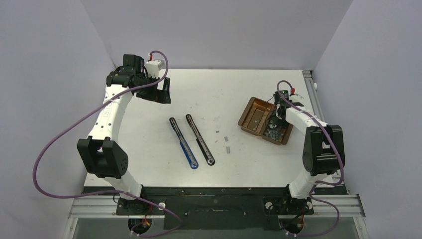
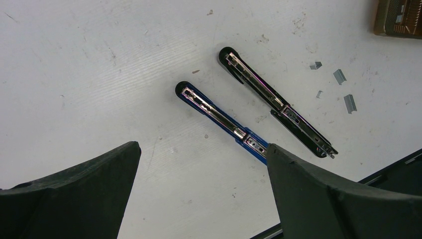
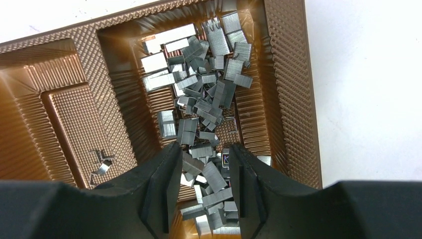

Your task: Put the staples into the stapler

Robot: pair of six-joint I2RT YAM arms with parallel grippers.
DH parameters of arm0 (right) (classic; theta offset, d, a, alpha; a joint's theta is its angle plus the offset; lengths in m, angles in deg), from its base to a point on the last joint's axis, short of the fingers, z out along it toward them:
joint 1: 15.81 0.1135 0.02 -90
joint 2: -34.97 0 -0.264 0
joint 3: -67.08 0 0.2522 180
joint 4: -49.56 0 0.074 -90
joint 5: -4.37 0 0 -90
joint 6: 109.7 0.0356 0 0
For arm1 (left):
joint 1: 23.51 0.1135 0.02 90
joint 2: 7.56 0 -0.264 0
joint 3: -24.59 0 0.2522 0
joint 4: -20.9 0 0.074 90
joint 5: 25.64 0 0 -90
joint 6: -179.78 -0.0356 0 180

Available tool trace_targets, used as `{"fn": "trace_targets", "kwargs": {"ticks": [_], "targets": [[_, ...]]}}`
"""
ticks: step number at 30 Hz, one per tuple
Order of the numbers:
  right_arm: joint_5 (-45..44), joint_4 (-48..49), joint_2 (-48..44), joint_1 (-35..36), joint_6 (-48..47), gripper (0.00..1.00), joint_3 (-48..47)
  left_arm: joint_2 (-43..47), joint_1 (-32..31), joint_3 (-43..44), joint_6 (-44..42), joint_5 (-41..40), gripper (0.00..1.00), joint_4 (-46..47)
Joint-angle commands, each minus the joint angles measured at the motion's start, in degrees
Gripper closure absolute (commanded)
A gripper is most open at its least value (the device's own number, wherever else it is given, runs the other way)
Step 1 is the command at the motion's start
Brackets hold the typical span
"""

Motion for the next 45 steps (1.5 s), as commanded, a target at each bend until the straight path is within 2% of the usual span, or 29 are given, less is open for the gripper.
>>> {"fn": "trace_targets", "kwargs": {"ticks": [1,11,26,33,40,45], "targets": [[-3.34,2.68,0.65,-0.49,1.85,0.61,0.05,-0.29,0.38,2.18,-0.29,0.05,0.04,0.71],[-6.05,3.79,4.92,-1.51,1.14,0.6,-1.94,-0.13,0.38,1.95,-0.81,-0.64,0.04,0.54],[-4.59,5.36,7.45,-3.46,-0.45,0.62,-3.63,-0.12,0.64,2.05,-1.0,-0.68,0.04,0.28],[-4.07,5.64,8.37,-3.61,-0.86,0.71,-4.38,-0.21,0.73,2.24,-1.24,-0.56,0.04,0.11],[-3.9,6.45,8.83,-3.87,-0.87,0.73,-2.97,0.08,0.82,2.33,-1.48,-0.61,0.04,-0.12],[-3.76,6.62,8.16,-3.95,-0.96,0.83,-2.11,0.21,0.91,2.32,-1.53,-0.61,0.04,-0.16]]}}
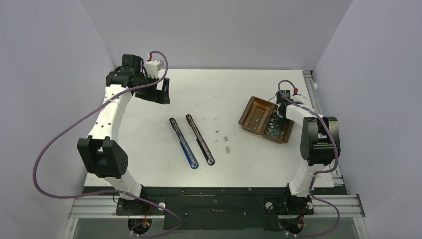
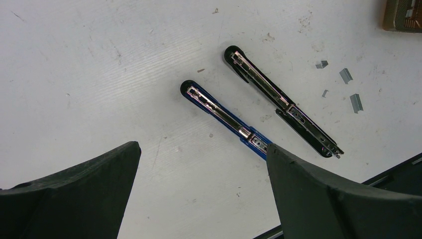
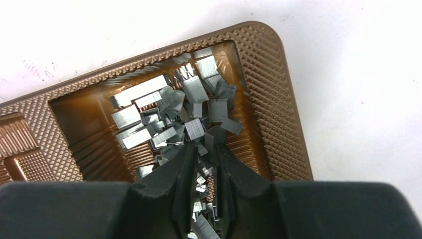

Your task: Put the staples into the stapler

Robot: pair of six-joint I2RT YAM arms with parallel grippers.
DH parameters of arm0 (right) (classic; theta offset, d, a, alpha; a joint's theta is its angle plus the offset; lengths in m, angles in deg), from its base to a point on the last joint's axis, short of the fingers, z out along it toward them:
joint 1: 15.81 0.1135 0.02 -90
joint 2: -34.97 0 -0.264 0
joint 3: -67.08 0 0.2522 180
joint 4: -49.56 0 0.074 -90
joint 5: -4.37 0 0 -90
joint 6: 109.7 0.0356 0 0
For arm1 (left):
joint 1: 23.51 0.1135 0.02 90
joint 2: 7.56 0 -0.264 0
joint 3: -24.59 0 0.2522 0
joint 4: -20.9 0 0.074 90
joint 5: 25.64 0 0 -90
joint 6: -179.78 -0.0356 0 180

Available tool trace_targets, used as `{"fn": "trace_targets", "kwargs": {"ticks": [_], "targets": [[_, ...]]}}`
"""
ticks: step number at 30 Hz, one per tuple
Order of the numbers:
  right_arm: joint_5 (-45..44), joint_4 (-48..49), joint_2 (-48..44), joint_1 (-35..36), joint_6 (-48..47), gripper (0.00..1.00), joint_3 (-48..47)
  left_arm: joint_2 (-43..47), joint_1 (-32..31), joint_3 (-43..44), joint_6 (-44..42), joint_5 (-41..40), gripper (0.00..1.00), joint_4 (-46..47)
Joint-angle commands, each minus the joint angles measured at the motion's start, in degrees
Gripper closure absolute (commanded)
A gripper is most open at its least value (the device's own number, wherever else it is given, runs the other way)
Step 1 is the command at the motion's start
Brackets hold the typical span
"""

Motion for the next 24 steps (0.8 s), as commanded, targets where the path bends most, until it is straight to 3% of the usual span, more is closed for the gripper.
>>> {"fn": "trace_targets", "kwargs": {"ticks": [1,10,24], "targets": [[-0.35,1.41,-0.51,-0.51,-0.49,0.85,0.86,0.45,0.54,2.33,-0.65,-0.06,0.04,-0.12],[0.82,1.81,-4.69,-0.51,-0.09,0.91,3.36,0.67,0.54,2.24,-0.57,0.09,0.04,-0.37],[2.93,1.3,-14.7,0.82,-0.59,0.91,4.49,1.23,0.54,2.94,0.31,0.73,0.04,-0.53]]}}
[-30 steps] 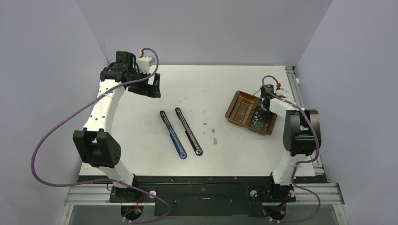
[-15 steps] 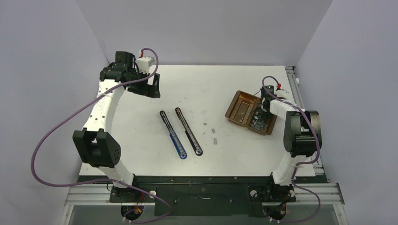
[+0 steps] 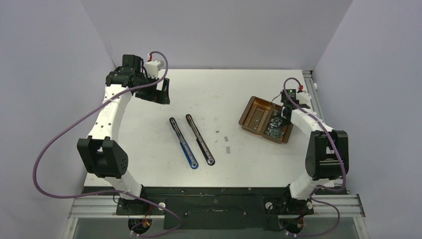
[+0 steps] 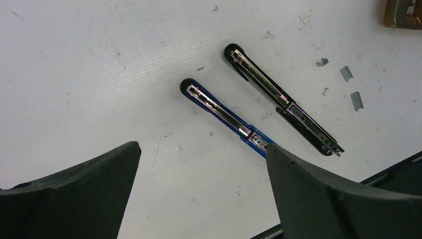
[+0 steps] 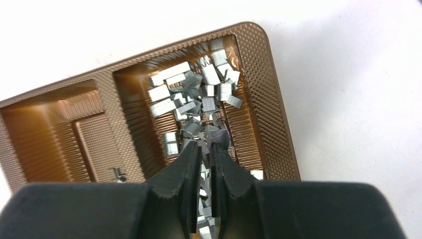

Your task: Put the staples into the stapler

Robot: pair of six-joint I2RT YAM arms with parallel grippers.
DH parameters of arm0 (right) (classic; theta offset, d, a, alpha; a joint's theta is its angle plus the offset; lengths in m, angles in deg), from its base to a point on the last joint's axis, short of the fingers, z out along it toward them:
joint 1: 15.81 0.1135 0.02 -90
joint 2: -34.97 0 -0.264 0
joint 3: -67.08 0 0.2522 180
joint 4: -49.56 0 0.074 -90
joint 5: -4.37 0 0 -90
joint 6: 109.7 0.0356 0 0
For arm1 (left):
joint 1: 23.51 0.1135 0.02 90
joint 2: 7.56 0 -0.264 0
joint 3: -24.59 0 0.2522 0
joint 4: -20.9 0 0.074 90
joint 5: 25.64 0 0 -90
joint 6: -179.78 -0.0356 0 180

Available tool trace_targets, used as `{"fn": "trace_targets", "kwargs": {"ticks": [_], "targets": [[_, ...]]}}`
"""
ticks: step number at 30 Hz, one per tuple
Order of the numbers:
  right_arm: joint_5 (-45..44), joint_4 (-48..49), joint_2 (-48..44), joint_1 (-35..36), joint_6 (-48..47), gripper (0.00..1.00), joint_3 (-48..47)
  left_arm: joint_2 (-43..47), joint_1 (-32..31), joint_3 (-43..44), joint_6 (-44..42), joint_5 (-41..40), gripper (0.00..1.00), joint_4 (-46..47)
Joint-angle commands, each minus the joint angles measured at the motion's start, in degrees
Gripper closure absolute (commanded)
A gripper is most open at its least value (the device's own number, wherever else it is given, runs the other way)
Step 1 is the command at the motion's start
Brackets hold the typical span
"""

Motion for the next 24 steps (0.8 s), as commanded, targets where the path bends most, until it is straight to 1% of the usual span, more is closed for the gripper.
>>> {"fn": "trace_targets", "kwargs": {"ticks": [1,4,6,11,13,17,20,24], "targets": [[0.57,-1.15,-5.51,1.2,-0.6,0.91,0.12,1.22,0.47,2.99,0.67,0.64,0.04,-0.18],[1.1,-2.72,-8.15,3.97,-0.55,0.91,0.31,1.4,0.47,3.06,0.6,0.56,0.04,-0.31],[0.79,-4.14,-9.94,7.31,-0.43,0.91,0.21,1.56,0.47,3.1,0.51,0.44,0.04,-0.4],[-0.41,-8.54,-13.9,17.87,1.4,0.91,-0.28,1.73,0.47,3.2,0.56,0.44,0.04,-0.49],[-0.94,-9.51,-14.64,23.81,2.61,0.91,-0.29,1.75,0.47,3.03,0.63,0.45,0.04,-0.49],[-1.39,-10.78,-12.35,31.78,4.57,0.91,-2.26,2.07,0.47,2.84,1.11,0.96,0.04,-0.41],[-0.91,-10.11,-9.05,35.28,5.02,0.91,-4.12,2.48,0.47,2.54,1.27,0.99,0.04,-0.15],[-0.54,-8.33,-3.85,38.14,4.91,0.91,-6.67,2.79,0.47,2.06,1.09,0.54,0.04,-0.22]]}}
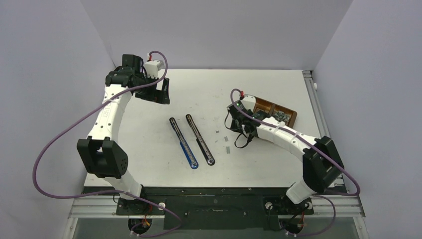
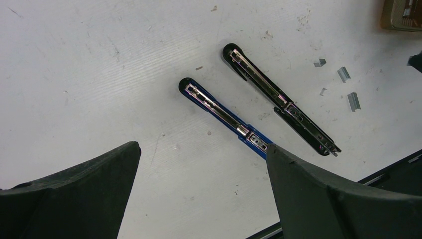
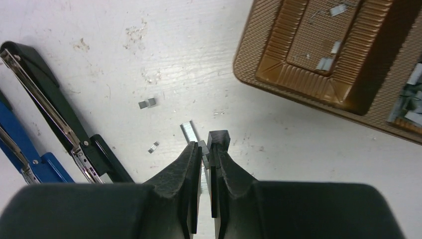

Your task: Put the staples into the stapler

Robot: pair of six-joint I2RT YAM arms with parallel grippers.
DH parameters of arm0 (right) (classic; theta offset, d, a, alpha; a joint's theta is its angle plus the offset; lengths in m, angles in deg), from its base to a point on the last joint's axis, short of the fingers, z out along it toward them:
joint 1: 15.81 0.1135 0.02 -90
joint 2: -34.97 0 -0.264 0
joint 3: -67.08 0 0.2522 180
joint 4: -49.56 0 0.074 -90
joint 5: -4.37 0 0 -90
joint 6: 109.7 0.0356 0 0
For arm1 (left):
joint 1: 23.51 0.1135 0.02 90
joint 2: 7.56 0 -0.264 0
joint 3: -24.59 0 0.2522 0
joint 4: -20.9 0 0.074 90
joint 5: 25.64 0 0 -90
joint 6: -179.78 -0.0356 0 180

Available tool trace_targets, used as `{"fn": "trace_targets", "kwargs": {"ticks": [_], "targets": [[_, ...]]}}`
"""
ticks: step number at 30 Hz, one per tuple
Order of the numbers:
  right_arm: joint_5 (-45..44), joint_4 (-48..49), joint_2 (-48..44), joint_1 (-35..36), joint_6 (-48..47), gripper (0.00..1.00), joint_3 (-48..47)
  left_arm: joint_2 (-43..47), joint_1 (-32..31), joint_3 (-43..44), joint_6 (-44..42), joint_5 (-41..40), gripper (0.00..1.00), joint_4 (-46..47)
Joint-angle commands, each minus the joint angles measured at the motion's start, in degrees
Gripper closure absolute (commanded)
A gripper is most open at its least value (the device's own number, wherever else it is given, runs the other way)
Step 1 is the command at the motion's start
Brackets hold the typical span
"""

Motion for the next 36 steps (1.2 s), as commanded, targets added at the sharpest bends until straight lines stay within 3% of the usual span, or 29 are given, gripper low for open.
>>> {"fn": "trace_targets", "kwargs": {"ticks": [1,15,22,27,31,36], "targets": [[-0.53,1.81,5.24,2.4,1.05,0.91,-4.26,2.73,0.47,1.69,0.39,0.43,0.04,0.21],[1.79,6.3,18.42,3.75,-0.49,0.9,-8.91,1.88,0.47,2.52,0.12,0.15,0.04,-0.01],[2.7,6.44,21.36,3.32,-1.22,0.79,-11.03,1.86,0.47,3.14,-0.05,-0.01,0.04,-0.29],[2.68,4.92,19.52,2.45,-2.17,0.68,-12.61,1.69,0.47,3.32,0.03,0.25,0.04,-0.41],[2.33,2.7,14.97,0.39,-2.56,0.67,-13.36,1.72,0.47,3.26,0.03,0.26,0.04,-0.36],[1.92,0.82,7.91,-7.38,-3.25,0.64,-11.35,1.79,0.47,3.12,0.26,0.43,0.04,-0.15]]}}
